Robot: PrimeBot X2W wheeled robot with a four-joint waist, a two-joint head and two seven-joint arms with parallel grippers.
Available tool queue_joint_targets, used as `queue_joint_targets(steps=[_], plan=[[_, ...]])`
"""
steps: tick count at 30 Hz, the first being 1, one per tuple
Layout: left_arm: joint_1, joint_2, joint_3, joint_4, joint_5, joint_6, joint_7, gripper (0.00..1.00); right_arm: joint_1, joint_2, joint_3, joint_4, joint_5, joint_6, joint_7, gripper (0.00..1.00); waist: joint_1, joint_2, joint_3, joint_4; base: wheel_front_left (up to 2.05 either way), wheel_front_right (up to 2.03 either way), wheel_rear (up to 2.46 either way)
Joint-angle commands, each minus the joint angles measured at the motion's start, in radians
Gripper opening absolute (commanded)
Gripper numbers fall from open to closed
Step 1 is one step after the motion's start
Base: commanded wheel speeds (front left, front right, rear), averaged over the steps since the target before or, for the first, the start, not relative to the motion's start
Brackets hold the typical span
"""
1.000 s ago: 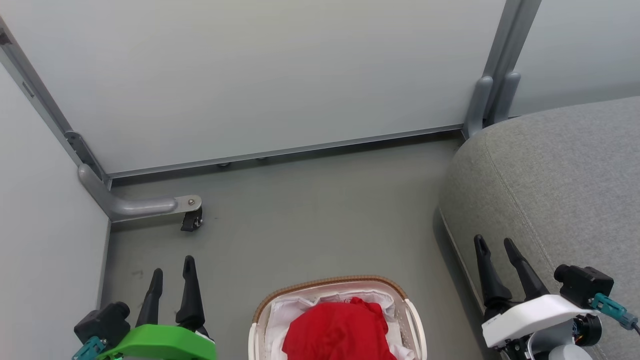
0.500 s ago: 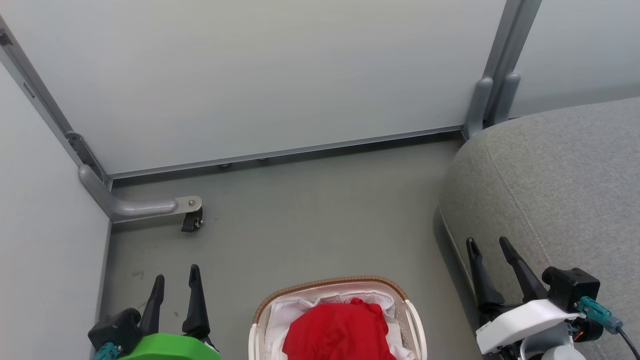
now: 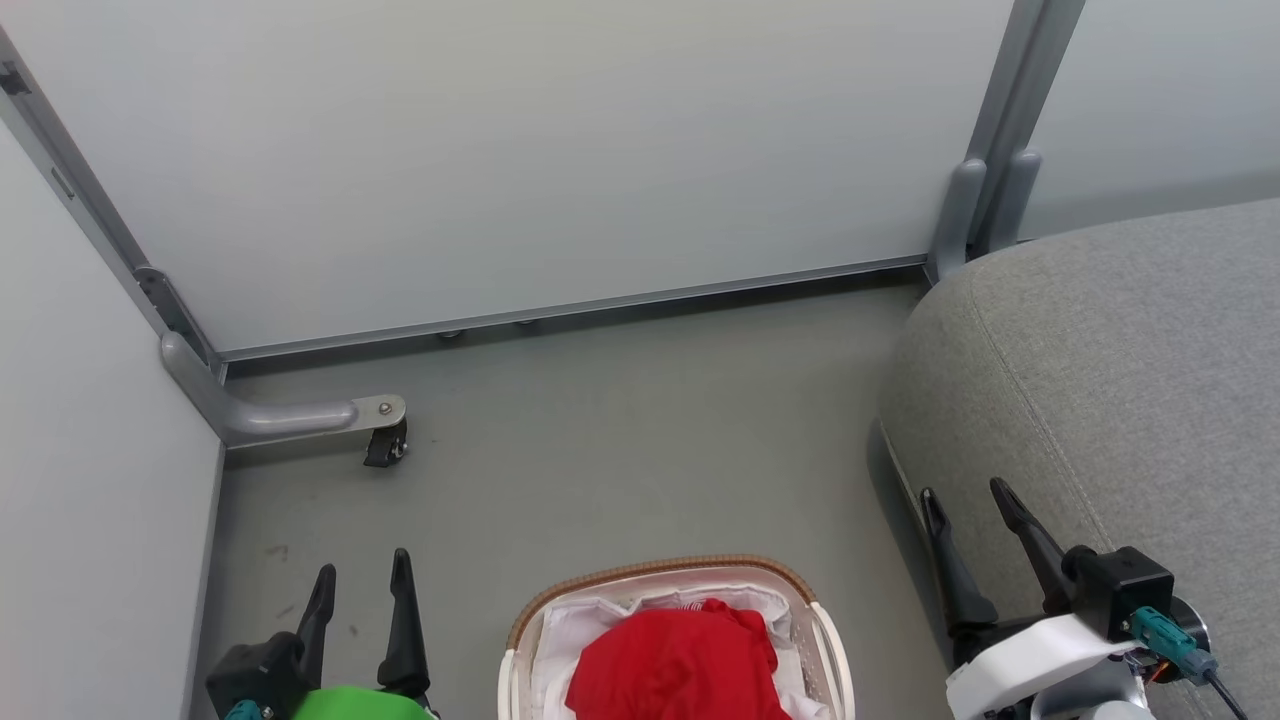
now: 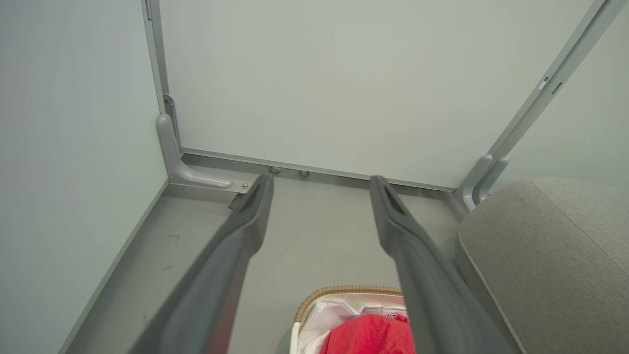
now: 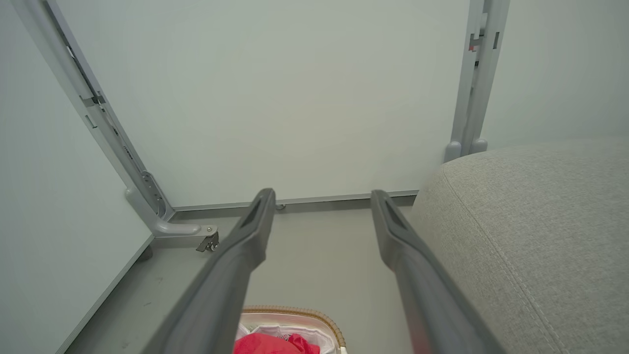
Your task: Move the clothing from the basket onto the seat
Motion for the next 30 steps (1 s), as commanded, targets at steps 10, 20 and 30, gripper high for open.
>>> queue_joint_targets(steps=[10, 20, 30], plan=[[0.024, 0.007, -0.009, 0.015, 0.074, 0.007, -0.027, 1.00, 0.019, -0.007, 0.006, 0.001, -0.093, 0.000, -0.029, 1.00, 0.0000, 0.0000, -0.003, 0.002, 0.00, 0.00, 0.00], [0.034, 0.008, -0.018, 0.023, 0.127, 0.015, -0.043, 1.00, 0.022, -0.008, 0.013, 0.000, -0.167, 0.000, -0.047, 1.00, 0.0000, 0.0000, -0.002, 0.003, 0.00, 0.00, 0.00], [0.037, 0.008, -0.020, 0.027, 0.144, 0.018, -0.049, 1.00, 0.021, -0.008, 0.010, 0.004, -0.187, 0.000, -0.053, 1.00, 0.0000, 0.0000, -0.001, 0.001, 0.00, 0.00, 0.00]])
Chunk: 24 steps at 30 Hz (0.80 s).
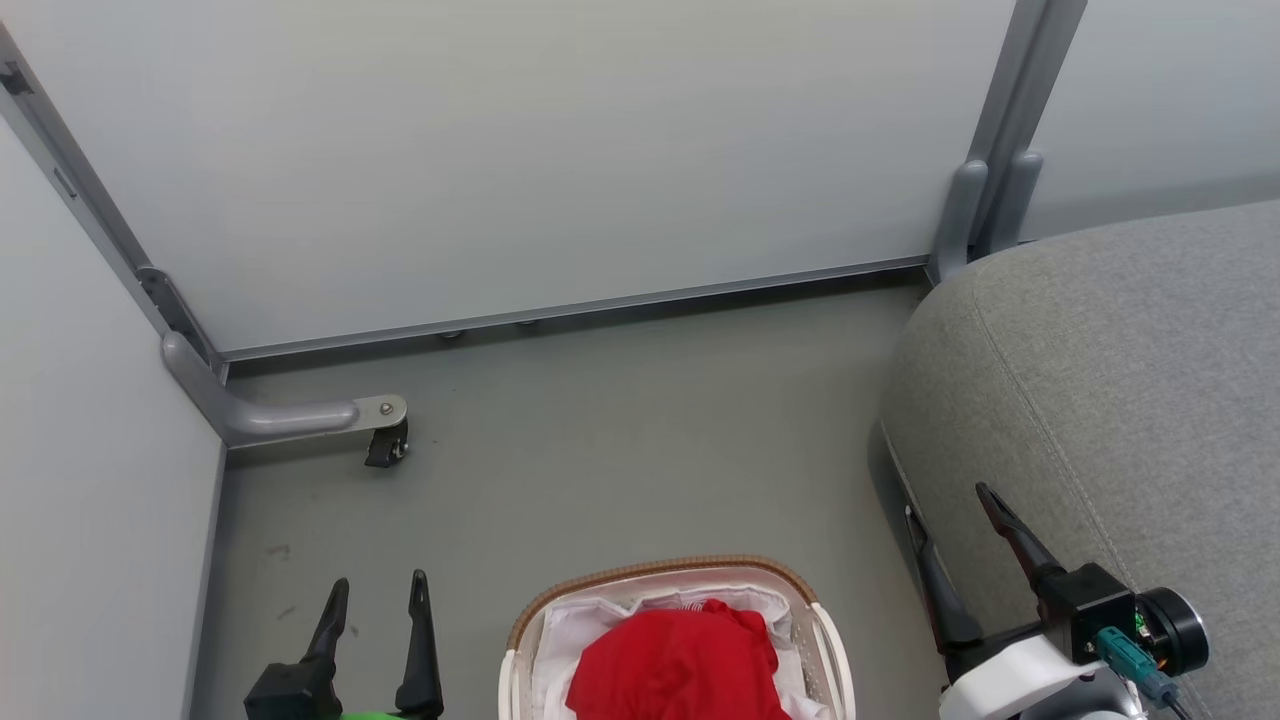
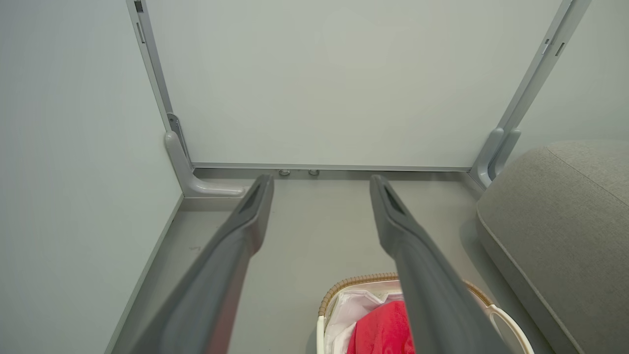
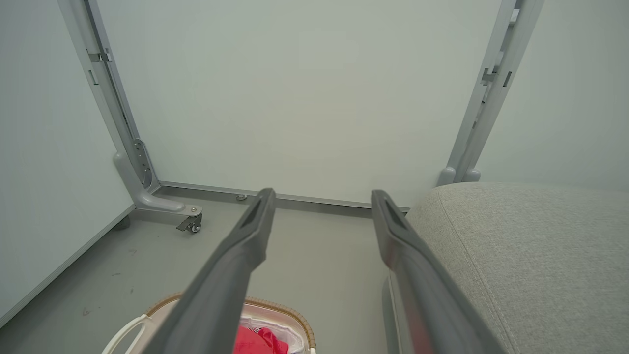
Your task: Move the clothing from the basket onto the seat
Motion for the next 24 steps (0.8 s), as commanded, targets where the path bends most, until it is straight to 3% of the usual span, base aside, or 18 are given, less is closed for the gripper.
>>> queue_joint_targets(steps=[1, 24], plan=[[0.014, 0.007, 0.001, 0.001, 0.001, 0.003, 0.000, 1.00, 0.009, -0.006, -0.002, 0.003, -0.001, 0.000, -0.005, 1.00, 0.0000, 0.0000, 0.000, -0.001, 0.00, 0.00, 0.00], [-0.038, 0.006, -0.018, 0.003, 0.028, -0.008, 0.000, 1.00, -0.016, -0.006, -0.012, -0.023, -0.006, 0.000, -0.005, 1.00, 0.0000, 0.0000, 0.034, -0.014, 0.00, 0.00, 0.00]])
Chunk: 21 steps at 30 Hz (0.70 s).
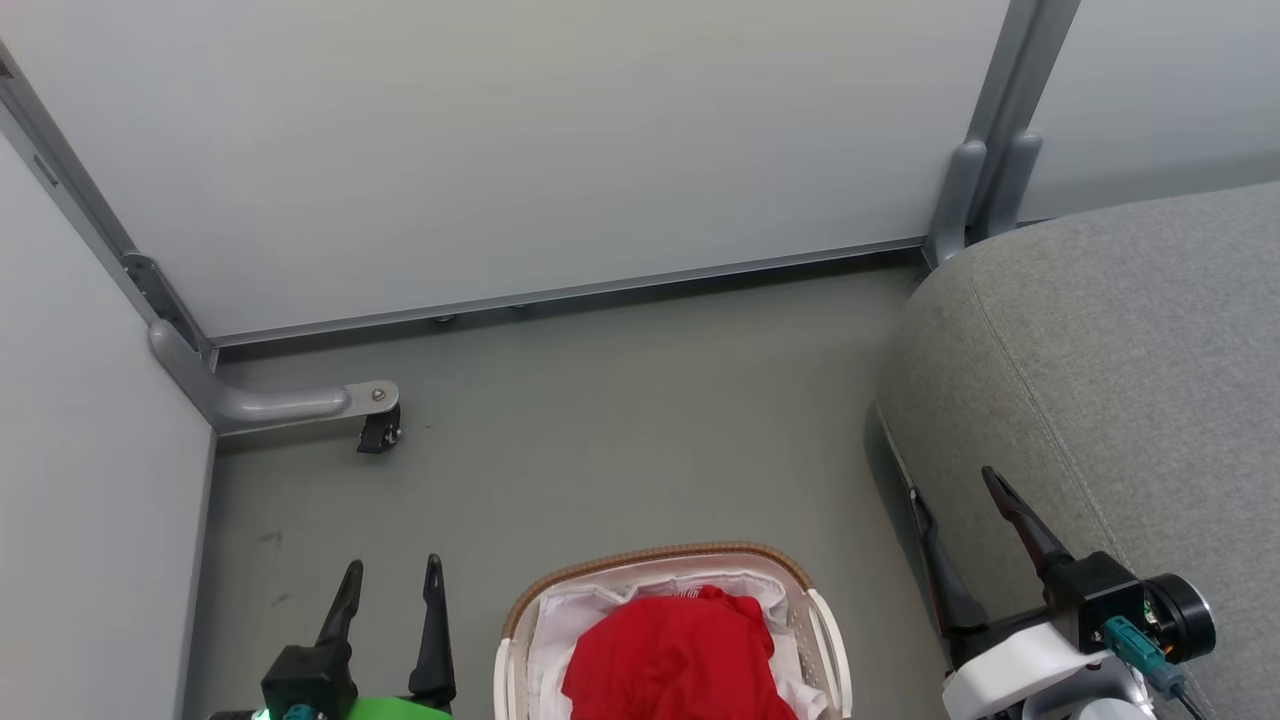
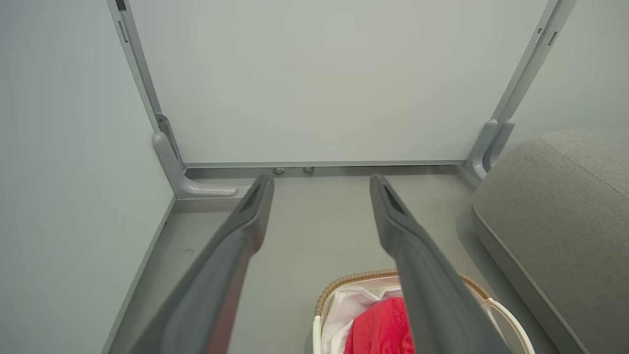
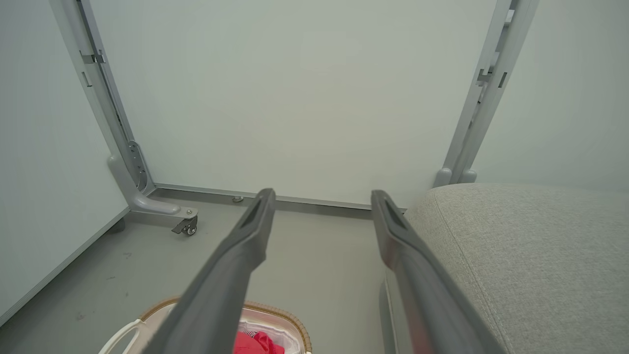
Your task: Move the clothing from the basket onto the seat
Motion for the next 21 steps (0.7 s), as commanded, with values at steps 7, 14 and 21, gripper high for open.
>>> queue_joint_targets(steps=[7, 14, 21], plan=[[-0.102, 0.006, -0.061, 0.042, 0.029, -0.021, 0.000, 1.00, -0.053, -0.005, -0.024, -0.023, -0.013, 0.000, -0.005, 1.00, 0.0000, -0.0001, 0.110, -0.046, 0.00, 0.00, 0.00], [-0.263, 0.006, -0.170, 0.181, 0.048, -0.039, 0.000, 1.00, -0.143, -0.005, -0.056, -0.053, 0.002, 0.000, -0.003, 1.00, 0.0000, -0.0001, 0.276, -0.098, 0.00, 0.00, 0.00], [-0.437, 0.006, -0.285, 0.428, 0.059, -0.055, 0.001, 1.00, -0.239, -0.004, -0.105, -0.065, 0.034, 0.000, -0.003, 1.00, 0.0000, -0.0001, 0.430, -0.149, 0.00, 0.00, 0.00]])
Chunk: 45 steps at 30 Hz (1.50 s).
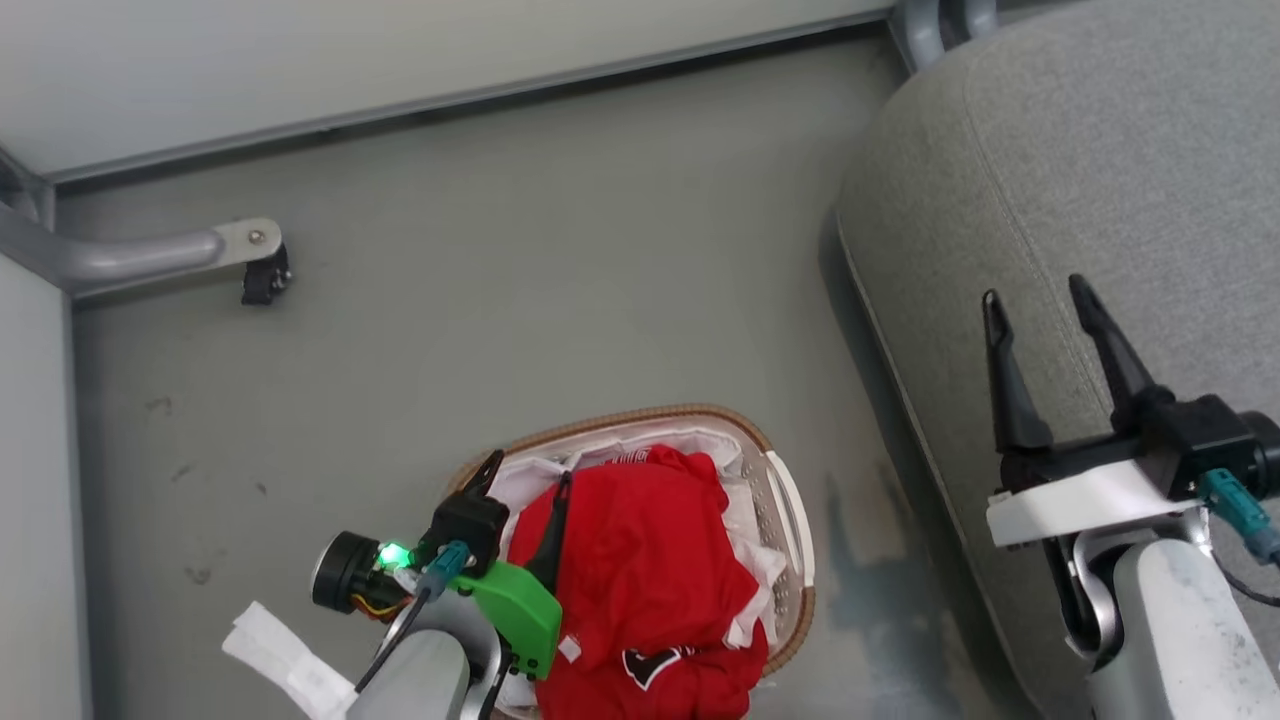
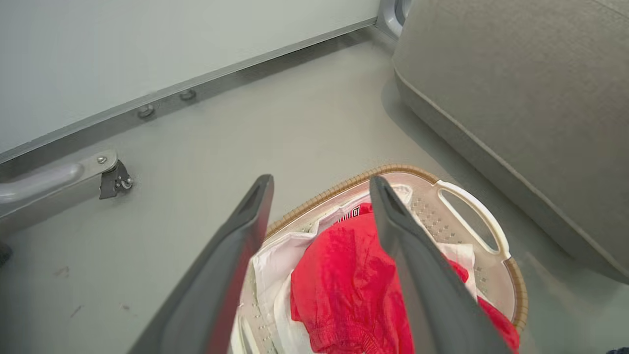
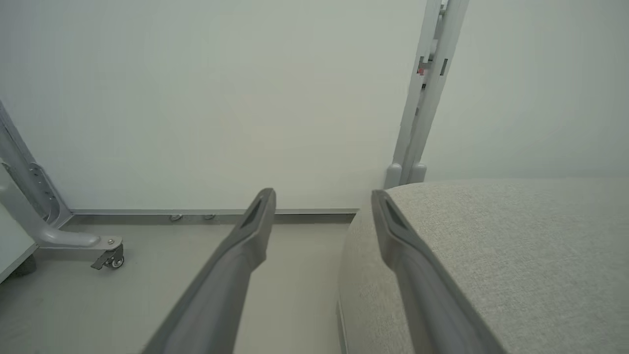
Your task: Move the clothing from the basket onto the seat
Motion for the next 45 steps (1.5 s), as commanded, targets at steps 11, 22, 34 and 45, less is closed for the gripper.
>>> queue_joint_targets(steps=[11, 22, 34, 45], plan=[[-0.227, 0.007, -0.223, 0.262, -0.016, -0.029, 0.036, 1.00, -0.128, -0.003, -0.016, -0.015, 0.061, -0.001, -0.002, 1.00, -0.0001, 0.0000, 0.352, -0.133, 0.00, 0.00, 0.00], [-0.319, 0.007, -0.310, 0.352, -0.111, -0.004, 0.060, 1.00, -0.199, -0.003, 0.012, -0.030, 0.093, -0.001, -0.002, 1.00, -0.0001, 0.0000, 0.474, -0.176, 0.00, 0.00, 0.00], [-0.351, 0.007, -0.357, 0.457, -0.190, -0.007, 0.085, 0.89, -0.224, -0.003, 0.035, -0.028, 0.111, -0.001, -0.002, 1.00, -0.0001, 0.0000, 0.527, -0.205, 0.00, 0.00, 0.00], [-0.353, 0.006, -0.385, 0.481, -0.234, 0.004, 0.040, 0.00, -0.208, -0.003, 0.039, -0.013, 0.096, -0.001, -0.002, 1.00, -0.0001, 0.0000, 0.485, -0.187, 0.00, 0.00, 0.00]])
